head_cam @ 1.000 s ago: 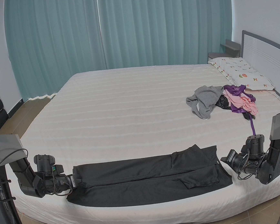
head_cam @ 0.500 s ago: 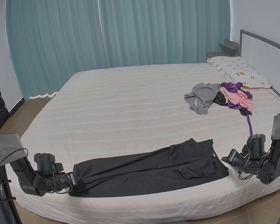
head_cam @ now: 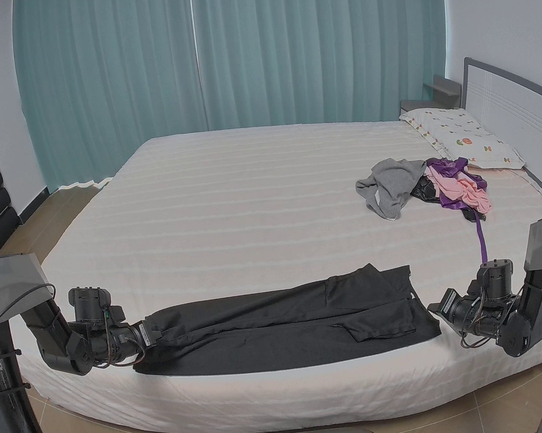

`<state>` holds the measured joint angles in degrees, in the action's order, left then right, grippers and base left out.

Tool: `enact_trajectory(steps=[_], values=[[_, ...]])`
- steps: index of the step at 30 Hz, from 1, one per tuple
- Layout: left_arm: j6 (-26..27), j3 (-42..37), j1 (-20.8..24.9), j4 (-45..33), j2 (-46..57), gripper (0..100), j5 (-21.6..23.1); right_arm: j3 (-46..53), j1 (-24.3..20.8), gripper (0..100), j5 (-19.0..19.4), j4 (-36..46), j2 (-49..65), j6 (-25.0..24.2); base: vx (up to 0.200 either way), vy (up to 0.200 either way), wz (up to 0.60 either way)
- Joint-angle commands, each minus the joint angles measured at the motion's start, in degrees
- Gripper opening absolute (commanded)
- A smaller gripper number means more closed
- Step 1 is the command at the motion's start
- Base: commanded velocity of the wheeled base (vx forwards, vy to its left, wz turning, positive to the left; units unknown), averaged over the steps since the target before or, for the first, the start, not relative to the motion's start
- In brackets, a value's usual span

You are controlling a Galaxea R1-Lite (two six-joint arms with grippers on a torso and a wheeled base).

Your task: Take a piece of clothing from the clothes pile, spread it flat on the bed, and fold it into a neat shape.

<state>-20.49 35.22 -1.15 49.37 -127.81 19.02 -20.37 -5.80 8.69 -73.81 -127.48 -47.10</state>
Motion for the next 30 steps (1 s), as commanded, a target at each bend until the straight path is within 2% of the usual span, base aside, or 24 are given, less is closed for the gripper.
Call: enact_trajectory(steps=[1, 8, 13, 14, 18, 30], values=[[-3.33, 0.11, 1.41, 0.02, 3.62, 0, -0.38, -0.02, 0.0, 0, 0.01, -0.01, 0.04, 0.08, 0.0, -0.2, 0.0], [-5.96, 1.26, 4.84, -1.56, 8.19, 0, -1.0, -0.02, 0.0, 0, 0.01, -0.01, 0.04, 0.08, 0.0, -0.2, 0.0], [-6.14, 4.77, 8.18, -7.18, 9.68, 0, -4.87, 0.07, 0.0, 0, 0.01, -0.01, 0.04, 0.08, 0.0, -0.2, 0.0], [-7.02, 7.41, 10.02, -11.23, 11.0, 0, -6.89, 0.07, -0.09, 0, 0.01, -0.01, 0.04, 0.08, 0.0, -0.2, 0.0], [-9.13, 11.36, 12.75, -17.2, 12.58, 0, -7.15, 0.07, -0.26, 0, 0.01, -0.01, 0.04, 0.08, 0.0, -0.2, 0.0], [-9.39, 22.88, 18.46, -31.18, 12.32, 0, -8.56, 0.33, -0.79, 0, -0.17, -0.01, 0.12, 0.08, 0.0, -0.2, 0.0]])
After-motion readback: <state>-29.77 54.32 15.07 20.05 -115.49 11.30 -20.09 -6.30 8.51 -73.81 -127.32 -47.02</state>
